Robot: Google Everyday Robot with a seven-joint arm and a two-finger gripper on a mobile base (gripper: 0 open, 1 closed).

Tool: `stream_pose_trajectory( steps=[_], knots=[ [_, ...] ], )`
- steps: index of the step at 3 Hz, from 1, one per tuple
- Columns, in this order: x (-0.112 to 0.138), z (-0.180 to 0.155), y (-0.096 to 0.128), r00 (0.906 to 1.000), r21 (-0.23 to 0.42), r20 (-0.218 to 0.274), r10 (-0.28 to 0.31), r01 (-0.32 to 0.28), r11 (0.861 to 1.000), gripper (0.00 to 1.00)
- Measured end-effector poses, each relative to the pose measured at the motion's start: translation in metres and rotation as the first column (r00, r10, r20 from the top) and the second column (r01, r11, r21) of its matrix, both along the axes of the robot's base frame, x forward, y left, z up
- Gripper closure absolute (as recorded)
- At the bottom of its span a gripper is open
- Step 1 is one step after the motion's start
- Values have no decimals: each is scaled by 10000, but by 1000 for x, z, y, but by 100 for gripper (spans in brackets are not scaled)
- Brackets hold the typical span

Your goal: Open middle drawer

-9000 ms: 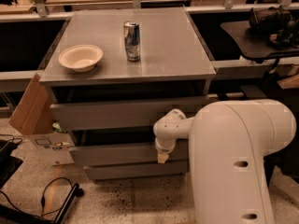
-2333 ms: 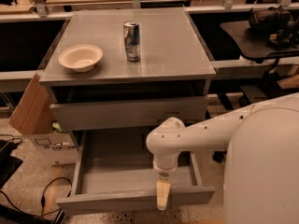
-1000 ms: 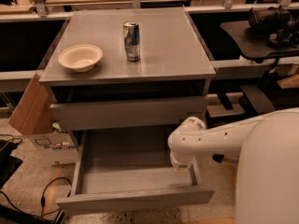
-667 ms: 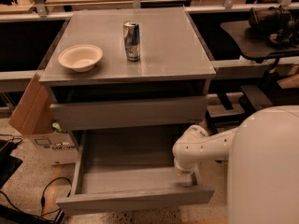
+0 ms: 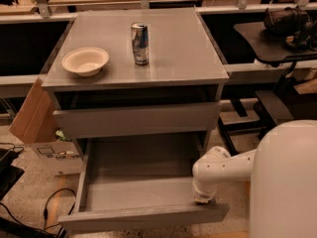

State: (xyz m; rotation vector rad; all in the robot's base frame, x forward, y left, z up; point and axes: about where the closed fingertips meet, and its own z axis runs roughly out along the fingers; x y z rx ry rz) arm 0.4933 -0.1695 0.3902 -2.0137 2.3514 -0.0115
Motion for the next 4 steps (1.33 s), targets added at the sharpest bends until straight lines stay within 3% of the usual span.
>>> stream_pose_trajectory(
  steps=[1, 2, 3, 4],
  knots=[
    [-59, 17, 12, 9935, 179, -1051, -432, 453, 9988, 100],
    [-111, 45, 24, 9793, 671, -1967, -484, 627, 9958, 100],
    [-143, 71, 47, 9538, 1312, -2823, 1033, -683, 9890, 100],
    [-126, 84, 55, 9422, 1407, -2748, 1916, -1577, 9774, 100]
  ],
)
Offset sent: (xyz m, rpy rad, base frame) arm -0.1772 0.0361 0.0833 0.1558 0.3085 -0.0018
